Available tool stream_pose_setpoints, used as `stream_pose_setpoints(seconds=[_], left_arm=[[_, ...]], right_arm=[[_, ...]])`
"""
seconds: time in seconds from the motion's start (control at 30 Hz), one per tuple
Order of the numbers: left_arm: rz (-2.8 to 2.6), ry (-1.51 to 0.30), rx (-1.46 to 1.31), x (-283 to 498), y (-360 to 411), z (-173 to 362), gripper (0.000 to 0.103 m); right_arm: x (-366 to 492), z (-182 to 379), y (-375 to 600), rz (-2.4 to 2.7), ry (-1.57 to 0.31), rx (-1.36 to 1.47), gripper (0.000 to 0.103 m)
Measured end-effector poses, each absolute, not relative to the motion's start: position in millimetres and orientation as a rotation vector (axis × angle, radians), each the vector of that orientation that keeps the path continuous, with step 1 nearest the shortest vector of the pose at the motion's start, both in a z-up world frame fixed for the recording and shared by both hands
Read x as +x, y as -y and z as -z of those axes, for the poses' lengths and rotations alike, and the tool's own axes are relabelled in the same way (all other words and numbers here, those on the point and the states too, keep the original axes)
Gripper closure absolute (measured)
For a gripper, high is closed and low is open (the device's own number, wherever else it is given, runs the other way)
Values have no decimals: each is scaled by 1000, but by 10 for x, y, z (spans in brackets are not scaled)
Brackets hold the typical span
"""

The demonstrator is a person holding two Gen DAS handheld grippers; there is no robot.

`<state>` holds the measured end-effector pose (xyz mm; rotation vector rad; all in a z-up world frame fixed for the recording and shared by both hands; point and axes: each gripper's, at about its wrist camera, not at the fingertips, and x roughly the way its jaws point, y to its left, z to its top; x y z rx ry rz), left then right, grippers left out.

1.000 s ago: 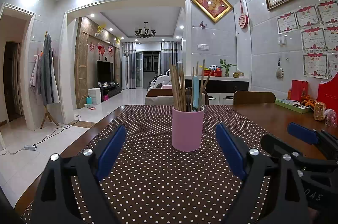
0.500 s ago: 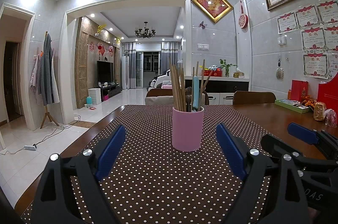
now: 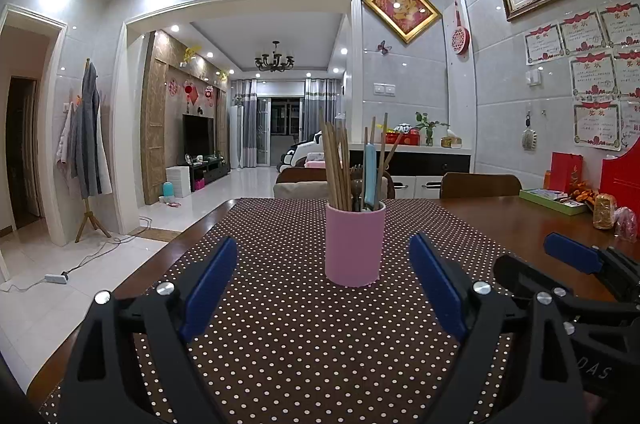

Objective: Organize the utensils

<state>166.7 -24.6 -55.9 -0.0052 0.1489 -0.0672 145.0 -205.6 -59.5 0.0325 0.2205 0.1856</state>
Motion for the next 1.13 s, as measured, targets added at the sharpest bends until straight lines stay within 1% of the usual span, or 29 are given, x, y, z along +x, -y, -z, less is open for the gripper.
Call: stream_pose_setpoints(seconds=[1.13], left_arm=[[62,-156,-8,1663,258,559,14]], right_arm=[[1436,587,2040,-183,-222,34,27]])
